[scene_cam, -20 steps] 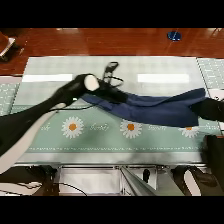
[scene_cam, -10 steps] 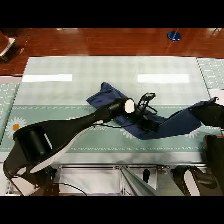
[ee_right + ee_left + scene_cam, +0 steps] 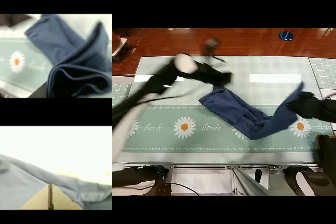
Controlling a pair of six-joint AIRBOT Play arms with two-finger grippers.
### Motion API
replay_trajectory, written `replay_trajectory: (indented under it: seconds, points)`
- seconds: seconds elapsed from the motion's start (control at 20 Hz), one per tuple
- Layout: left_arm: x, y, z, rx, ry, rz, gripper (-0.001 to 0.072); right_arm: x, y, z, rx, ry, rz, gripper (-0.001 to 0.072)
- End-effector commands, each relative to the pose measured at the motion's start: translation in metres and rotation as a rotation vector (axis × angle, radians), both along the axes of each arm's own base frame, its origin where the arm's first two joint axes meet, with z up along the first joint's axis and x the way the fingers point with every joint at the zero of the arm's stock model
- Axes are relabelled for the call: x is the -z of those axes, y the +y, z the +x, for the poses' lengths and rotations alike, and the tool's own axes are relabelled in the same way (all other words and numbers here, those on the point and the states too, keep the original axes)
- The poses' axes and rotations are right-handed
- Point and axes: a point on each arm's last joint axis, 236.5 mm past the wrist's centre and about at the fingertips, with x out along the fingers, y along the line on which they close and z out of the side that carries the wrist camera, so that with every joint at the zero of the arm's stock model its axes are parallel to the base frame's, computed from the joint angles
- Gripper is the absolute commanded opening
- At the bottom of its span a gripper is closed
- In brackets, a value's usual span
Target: Fold the shirts.
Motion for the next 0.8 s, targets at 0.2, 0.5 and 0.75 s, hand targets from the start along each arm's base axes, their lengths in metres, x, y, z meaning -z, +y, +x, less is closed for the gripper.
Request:
replay_trajectory:
  seconds: [0.2, 0.5, 0.75]
  points:
    - [-0.039, 0.133, -0.076, -0.198, -0.166, 0.018, 0.0018, 0.058, 0.148, 0.116, -0.165, 0.064, 0.065, 0.003]
    - [0.035, 0.131, -0.148, -0.222, -0.008, -0.042, 0.0018, 0.121, 0.225, 0.18, -0.237, 0.219, 0.084, 0.003]
    - [0.052, 0.129, -0.155, -0.225, 0.028, -0.045, 0.0018, 0.142, 0.249, 0.204, -0.219, 0.279, 0.159, 0.0154]
